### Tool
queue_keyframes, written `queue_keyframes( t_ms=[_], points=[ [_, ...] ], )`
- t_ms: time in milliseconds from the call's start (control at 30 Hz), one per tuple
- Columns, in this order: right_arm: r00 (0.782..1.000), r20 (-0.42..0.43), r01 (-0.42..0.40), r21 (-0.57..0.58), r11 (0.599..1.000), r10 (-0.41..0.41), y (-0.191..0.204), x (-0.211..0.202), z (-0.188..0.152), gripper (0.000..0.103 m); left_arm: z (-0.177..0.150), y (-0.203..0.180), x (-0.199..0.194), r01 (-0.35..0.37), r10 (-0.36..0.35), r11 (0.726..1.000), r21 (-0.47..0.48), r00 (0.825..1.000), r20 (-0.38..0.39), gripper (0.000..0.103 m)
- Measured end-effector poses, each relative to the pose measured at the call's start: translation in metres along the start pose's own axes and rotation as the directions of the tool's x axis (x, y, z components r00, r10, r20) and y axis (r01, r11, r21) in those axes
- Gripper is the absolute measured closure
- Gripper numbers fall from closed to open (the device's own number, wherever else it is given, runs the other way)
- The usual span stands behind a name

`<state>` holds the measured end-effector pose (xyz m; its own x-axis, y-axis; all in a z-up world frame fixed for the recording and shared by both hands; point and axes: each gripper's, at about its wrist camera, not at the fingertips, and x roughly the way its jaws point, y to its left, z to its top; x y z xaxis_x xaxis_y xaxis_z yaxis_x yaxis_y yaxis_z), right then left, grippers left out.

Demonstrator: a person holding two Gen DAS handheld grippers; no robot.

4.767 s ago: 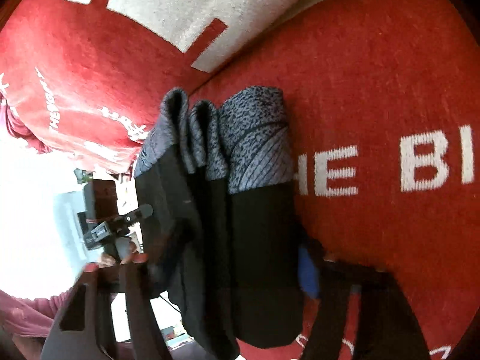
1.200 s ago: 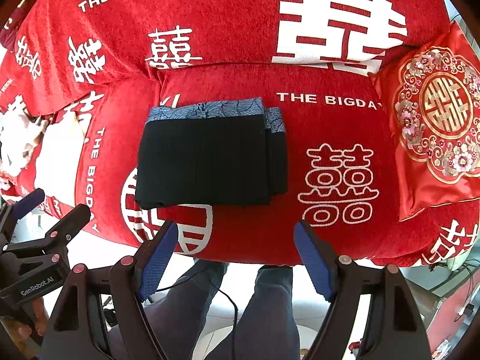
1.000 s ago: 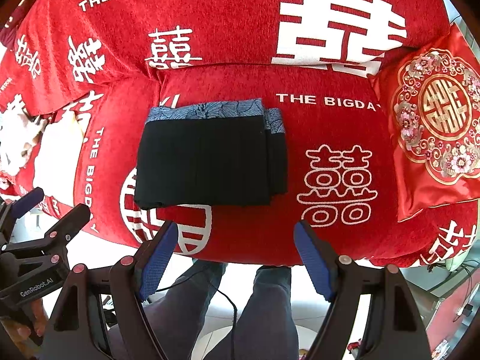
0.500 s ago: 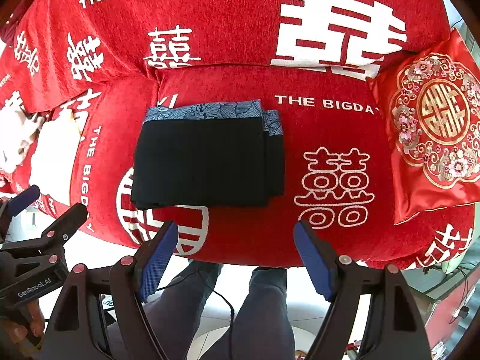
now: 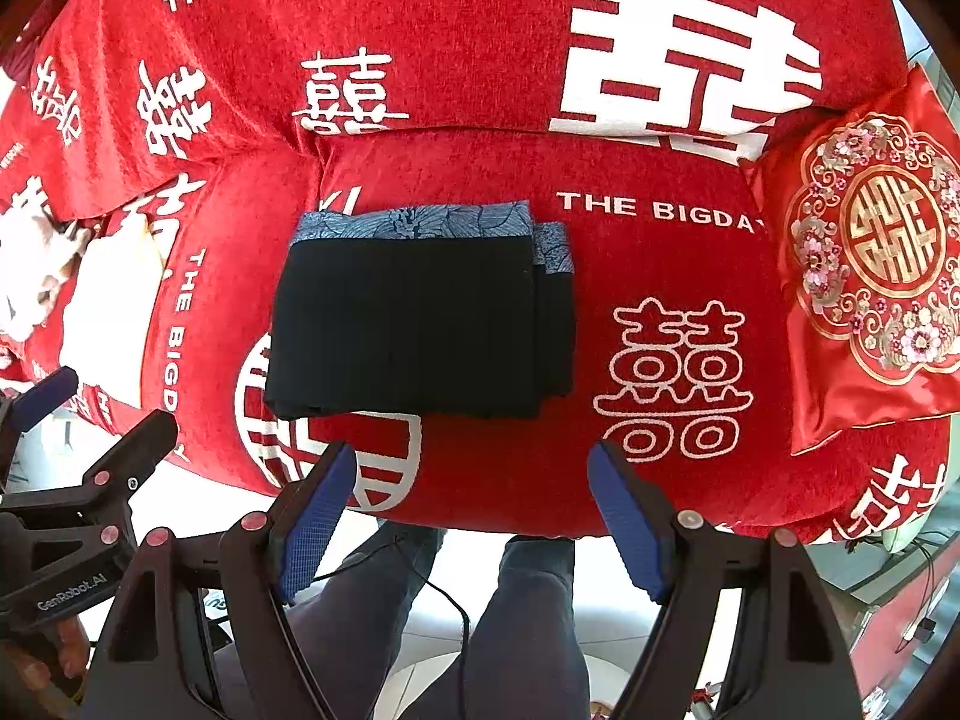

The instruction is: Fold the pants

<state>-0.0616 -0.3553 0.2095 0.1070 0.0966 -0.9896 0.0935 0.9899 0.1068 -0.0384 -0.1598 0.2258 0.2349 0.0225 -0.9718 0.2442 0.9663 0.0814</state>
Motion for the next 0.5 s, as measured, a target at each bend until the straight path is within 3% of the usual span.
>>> queue_keyframes(
  t_ms=[500],
  points=[
    [1.0, -0.012, -0.003, -0.017, 1.0, 0.002, 0.005, 0.005, 0.002, 0.021, 0.001, 0.011, 0.002, 0.031, -0.031, 0.999, -0.036, 1.0, 0.004, 0.0]
  ],
)
